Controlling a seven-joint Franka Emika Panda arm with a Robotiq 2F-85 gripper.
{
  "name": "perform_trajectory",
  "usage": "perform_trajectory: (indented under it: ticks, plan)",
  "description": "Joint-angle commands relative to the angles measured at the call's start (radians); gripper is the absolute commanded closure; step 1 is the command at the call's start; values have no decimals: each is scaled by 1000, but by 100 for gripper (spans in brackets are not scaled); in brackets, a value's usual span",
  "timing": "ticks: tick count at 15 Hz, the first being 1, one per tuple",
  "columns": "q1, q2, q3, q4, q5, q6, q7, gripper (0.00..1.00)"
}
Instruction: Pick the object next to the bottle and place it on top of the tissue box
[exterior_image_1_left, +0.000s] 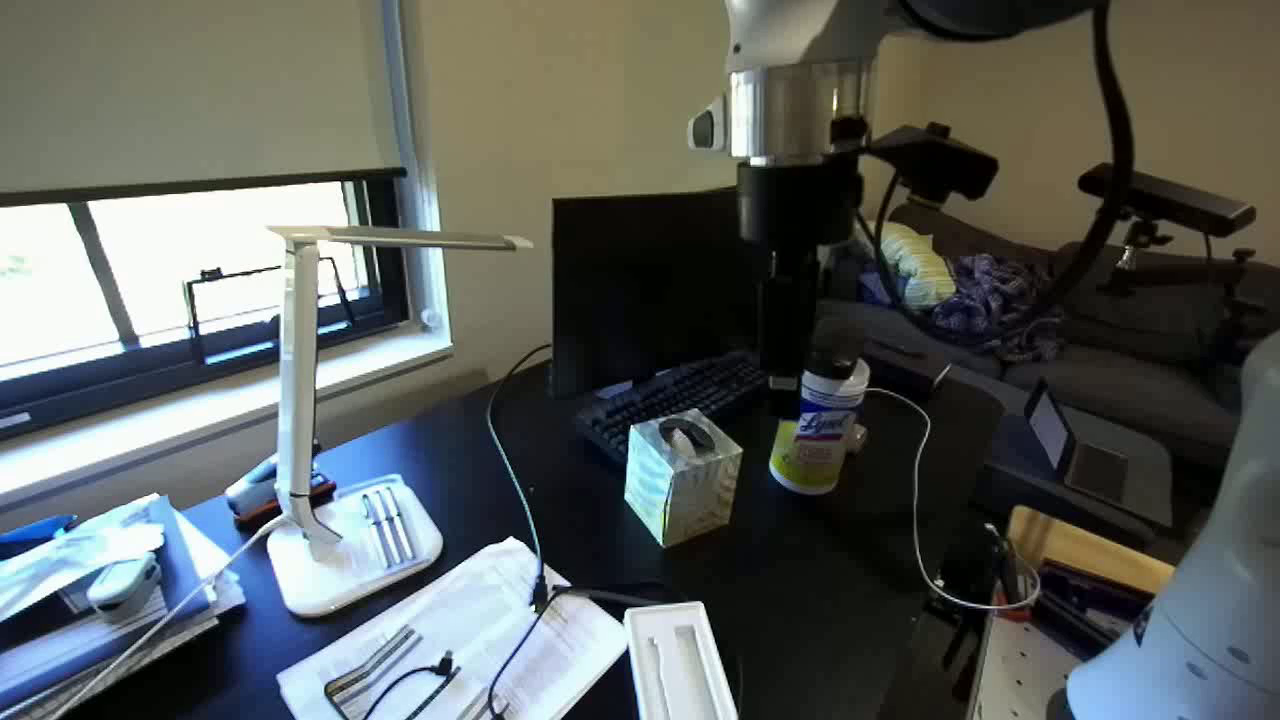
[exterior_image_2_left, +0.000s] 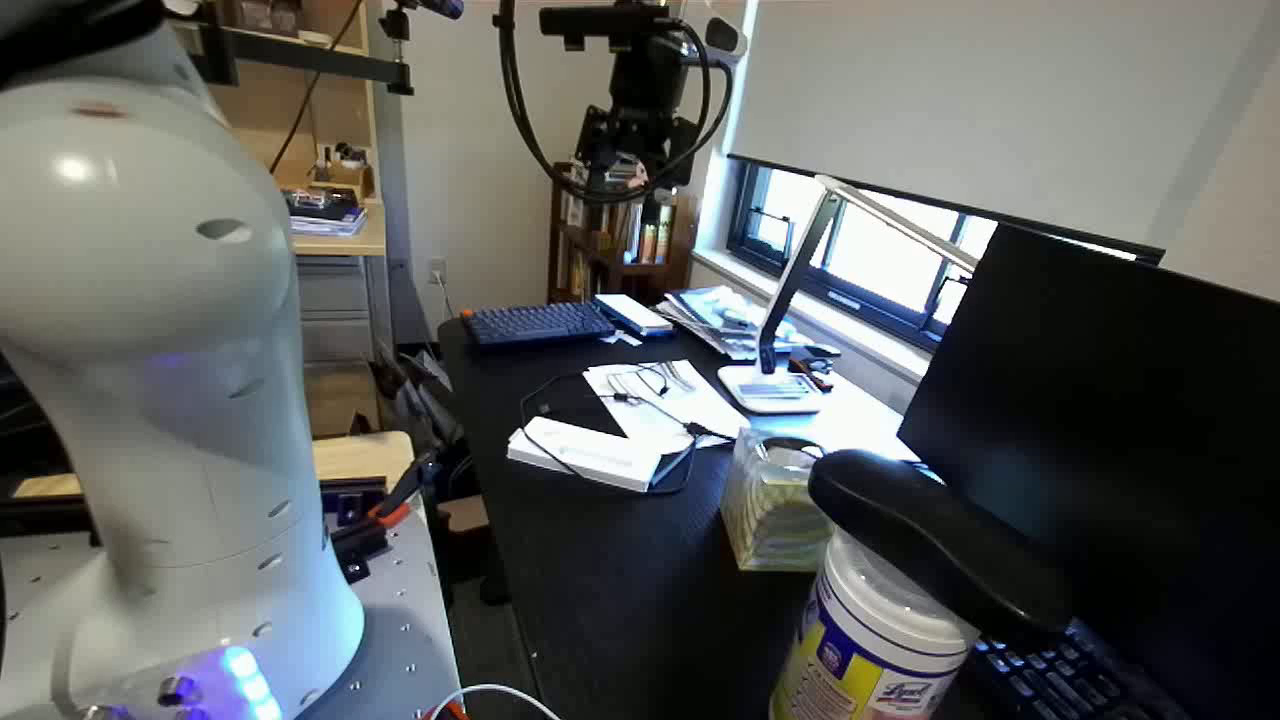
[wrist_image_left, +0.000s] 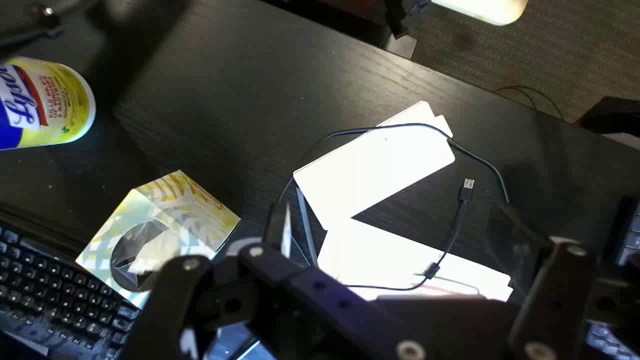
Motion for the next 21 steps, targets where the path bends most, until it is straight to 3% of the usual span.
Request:
perform_trajectory:
  ticks: [1,9,13,21]
  plan:
    - [2,1,-2,2,-1,-2,1,0]
    - [-30,-32,-45,-8,-7,5,3,0]
    - [-91,-69,-131,-7,12,3,1,0]
    - [-283,-105,-322,7,35,30,48,0]
